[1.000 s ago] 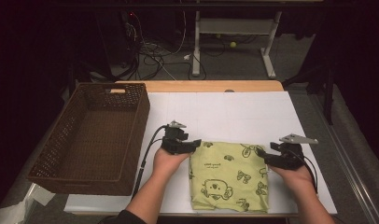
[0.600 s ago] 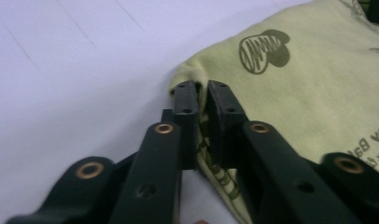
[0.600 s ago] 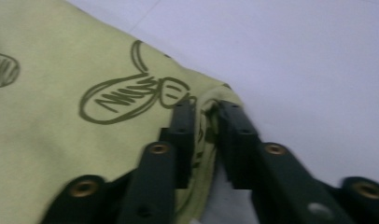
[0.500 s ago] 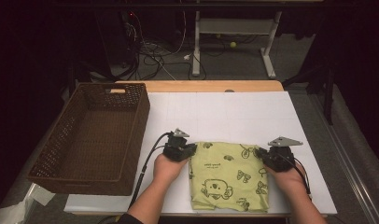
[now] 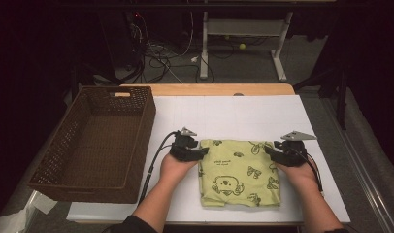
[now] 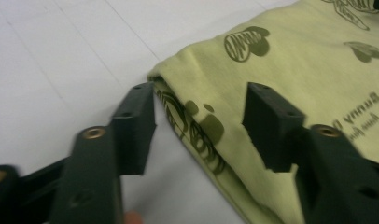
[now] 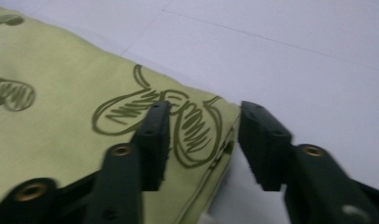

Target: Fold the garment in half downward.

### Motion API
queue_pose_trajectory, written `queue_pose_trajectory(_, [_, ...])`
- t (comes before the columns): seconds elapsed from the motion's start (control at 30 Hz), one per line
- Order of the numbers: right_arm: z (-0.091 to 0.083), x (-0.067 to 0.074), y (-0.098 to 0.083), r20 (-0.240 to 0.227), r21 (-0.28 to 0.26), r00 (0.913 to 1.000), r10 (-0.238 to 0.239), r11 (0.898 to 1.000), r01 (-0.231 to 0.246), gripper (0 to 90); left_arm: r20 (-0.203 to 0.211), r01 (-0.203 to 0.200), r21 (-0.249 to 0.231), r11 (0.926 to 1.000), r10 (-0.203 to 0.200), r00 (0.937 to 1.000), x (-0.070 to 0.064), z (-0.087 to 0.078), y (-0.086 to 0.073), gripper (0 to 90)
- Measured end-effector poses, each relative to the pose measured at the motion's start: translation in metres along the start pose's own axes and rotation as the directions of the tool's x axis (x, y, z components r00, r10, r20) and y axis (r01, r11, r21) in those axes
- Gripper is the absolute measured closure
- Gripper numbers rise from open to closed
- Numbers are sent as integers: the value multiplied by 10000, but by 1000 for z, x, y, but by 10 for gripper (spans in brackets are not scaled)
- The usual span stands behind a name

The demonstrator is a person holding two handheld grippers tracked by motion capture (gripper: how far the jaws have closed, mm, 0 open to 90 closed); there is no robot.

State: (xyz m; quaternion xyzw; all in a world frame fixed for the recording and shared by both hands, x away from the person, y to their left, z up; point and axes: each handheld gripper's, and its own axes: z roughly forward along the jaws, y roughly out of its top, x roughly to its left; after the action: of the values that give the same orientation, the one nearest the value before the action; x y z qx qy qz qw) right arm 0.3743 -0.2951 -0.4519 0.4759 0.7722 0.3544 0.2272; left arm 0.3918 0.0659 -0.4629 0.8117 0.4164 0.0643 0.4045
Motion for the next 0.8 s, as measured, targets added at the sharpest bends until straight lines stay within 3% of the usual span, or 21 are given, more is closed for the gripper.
queue_pose_trajectory(0.3, [-31, 12, -26, -464, -1010, 9989, 107, 9948, -153, 29, 528, -534, -60, 9986, 536, 9972, -18, -28, -28, 0])
queue_pose_trajectory(0.33, [-35, 13, -30, -439, -1013, 9989, 151, 9947, -195, 4, 518, -659, -18, 9978, 659, 9965, -19, -29, -30, 0])
queue_pose_trajectory(0.53, [-59, 20, -54, -431, -1513, 9990, 104, 9883, -168, 3, 702, -782, -254, 9966, 798, 9943, -22, -34, -32, 0])
queue_pose_trajectory(0.8, [-73, 29, -62, -334, -1822, 9990, -286, 9830, 221, 3, 805, -920, -326, 9952, 943, 9923, -24, -33, -32, 0])
